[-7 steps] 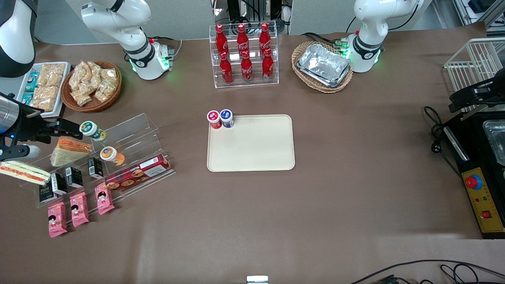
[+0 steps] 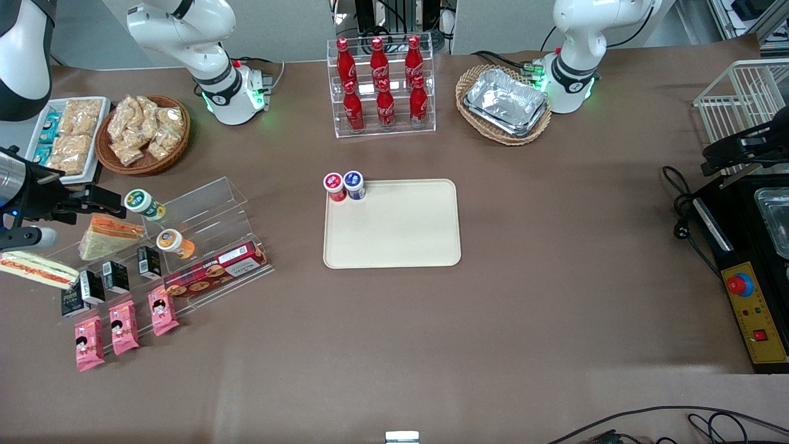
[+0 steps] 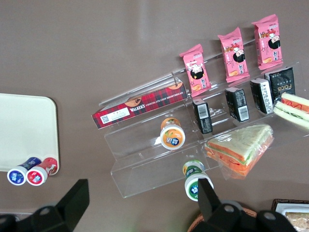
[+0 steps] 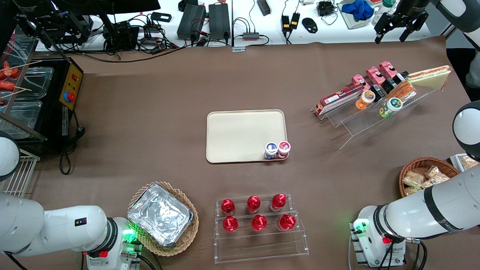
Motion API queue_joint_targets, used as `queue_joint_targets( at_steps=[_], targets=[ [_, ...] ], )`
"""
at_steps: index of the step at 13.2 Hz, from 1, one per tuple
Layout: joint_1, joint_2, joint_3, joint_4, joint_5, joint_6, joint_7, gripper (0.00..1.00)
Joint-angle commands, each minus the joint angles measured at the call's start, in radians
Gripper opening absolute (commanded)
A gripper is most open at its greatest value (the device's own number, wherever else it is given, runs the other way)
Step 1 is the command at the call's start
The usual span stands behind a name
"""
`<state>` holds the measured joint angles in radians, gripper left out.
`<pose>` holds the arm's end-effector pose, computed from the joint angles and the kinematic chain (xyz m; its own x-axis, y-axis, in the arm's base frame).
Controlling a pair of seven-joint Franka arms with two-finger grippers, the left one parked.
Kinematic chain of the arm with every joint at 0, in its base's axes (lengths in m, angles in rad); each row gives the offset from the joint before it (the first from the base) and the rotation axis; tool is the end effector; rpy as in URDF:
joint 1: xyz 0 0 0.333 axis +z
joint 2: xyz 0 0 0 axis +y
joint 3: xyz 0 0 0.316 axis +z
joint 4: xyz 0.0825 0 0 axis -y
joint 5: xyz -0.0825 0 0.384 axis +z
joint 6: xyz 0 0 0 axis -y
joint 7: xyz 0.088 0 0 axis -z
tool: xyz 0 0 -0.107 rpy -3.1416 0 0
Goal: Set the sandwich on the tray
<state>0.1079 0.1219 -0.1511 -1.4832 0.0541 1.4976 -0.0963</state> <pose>0.5825 -0.0137 0.5909 0.9932 0.0564 -0.1019 0.0519 -0.9976 -0.0458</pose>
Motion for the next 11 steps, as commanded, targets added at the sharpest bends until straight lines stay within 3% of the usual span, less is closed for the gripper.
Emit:
queue_joint_targets(
  at_steps=[1, 7, 9, 11],
  targets=[
    [-0.005, 0.007, -0.001, 0.009, -0.007, -0.005, 0.013, 1.00],
    [-0.094, 0.025, -0.031, 0.001, 0.003, 0.073, 0.024, 1.00],
    [-0.131, 0.021, -0.031, 0.006, 0.000, 0.089, 0.130, 1.00],
    [-0.164, 0.021, -0.054, 0.009, -0.005, 0.093, 0.130, 1.00]
  ],
)
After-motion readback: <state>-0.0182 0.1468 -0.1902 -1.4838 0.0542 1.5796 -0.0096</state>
